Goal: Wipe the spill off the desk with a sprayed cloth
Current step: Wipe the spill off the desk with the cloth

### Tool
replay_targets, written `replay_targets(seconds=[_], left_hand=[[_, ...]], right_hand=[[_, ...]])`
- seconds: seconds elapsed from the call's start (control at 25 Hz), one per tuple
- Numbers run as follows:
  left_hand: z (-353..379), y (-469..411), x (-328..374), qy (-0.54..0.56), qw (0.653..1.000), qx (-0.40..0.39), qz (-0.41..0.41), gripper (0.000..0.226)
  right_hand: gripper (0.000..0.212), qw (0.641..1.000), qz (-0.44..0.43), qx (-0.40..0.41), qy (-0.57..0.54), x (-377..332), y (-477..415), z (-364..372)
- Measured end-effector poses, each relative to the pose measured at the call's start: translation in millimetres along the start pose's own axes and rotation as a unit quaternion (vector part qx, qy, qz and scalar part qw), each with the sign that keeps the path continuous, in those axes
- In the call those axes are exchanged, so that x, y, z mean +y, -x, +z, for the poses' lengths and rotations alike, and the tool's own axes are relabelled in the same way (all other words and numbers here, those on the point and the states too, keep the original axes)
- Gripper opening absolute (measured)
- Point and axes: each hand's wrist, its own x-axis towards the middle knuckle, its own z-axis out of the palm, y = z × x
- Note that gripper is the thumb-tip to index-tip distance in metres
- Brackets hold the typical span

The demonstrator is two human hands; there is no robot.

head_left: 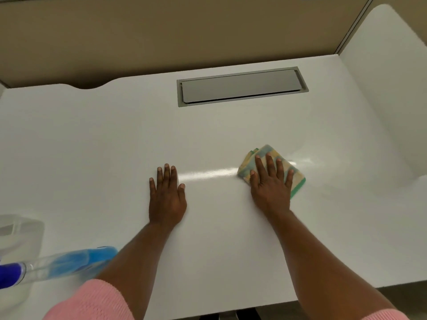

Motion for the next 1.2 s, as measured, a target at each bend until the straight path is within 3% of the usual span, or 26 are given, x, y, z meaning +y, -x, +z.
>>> replay_targets(seconds=[0.28, 0.64, 0.92, 1.2], left_hand=[[-0.5, 1.0, 0.7, 0.017, 1.000, 0.012, 0.000, 0.062], [-1.0, -1.5, 0.0, 0.007, 1.000, 0.006, -0.005, 0.063], [-4.0, -1.3, -1.5, 0.005, 1.000, -0.003, -0.005, 0.061], [-15.9, 4.6, -4.9, 0.052, 0.998, 0.009, -0.016, 0.058]], right_hand=[[0.056, 1.000, 0.004, -0.024, -0.008, -41.6, -60.6, 6.9], [0.057, 0.996, -0.074, -0.039, -0.001, -117.6, -100.0, 29.0], [0.057, 0.981, -0.188, -0.052, 0.011, -139.3, -55.9, 45.5], [0.057, 0.961, -0.265, -0.074, 0.006, -108.7, 25.9, 44.7]])
